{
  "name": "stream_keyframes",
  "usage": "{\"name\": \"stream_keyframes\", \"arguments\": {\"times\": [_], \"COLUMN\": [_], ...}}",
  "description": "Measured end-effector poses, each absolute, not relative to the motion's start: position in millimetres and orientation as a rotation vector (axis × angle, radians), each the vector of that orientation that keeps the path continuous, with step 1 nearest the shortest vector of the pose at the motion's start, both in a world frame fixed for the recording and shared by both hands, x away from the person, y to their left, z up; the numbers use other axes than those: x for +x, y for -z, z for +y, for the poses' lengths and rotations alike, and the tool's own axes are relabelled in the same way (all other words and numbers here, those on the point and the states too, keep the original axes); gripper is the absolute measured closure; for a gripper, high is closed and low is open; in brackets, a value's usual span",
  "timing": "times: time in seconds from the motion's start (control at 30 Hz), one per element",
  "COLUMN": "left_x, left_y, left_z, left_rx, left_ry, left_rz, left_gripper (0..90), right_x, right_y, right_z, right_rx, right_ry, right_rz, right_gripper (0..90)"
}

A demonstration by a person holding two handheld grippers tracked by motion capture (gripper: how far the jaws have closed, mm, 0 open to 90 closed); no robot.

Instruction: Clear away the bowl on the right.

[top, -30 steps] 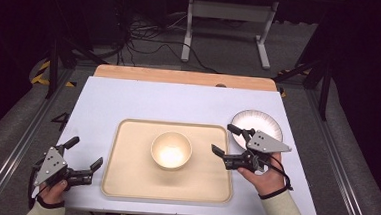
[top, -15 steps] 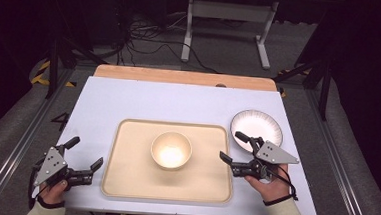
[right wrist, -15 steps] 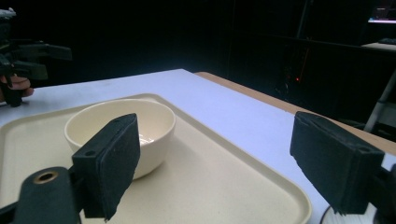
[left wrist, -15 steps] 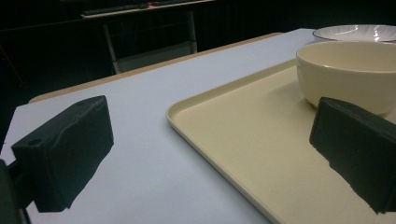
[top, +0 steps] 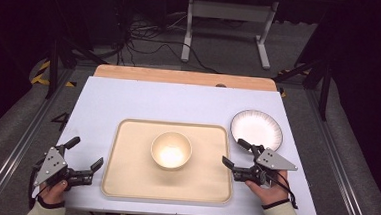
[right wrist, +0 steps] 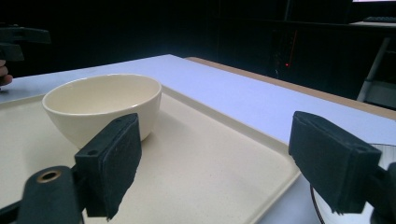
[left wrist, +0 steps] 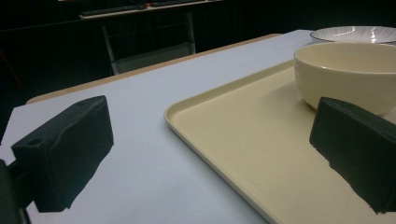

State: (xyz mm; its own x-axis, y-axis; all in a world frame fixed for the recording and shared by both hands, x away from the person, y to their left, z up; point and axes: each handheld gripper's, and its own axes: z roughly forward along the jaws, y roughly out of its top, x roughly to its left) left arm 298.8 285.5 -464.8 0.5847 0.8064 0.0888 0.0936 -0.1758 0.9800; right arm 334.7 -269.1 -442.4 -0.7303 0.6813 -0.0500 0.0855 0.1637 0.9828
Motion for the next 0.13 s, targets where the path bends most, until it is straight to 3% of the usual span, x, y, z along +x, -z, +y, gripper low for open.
{"name": "stream_keyframes", "arguments": {"times": [0.13], "left_x": [298.8], "left_y": [464.8], "left_z": [285.6], "left_rx": [1.644], "left_ry": [-0.761], "left_rz": [0.763], "left_gripper": [0.2], "right_x": [335.0], "right_y": [443.2], "right_z": [-268.8], "right_rx": [0.727], "right_ry": [-1.595], "right_rz": [1.96], "right_gripper": [17.6]}}
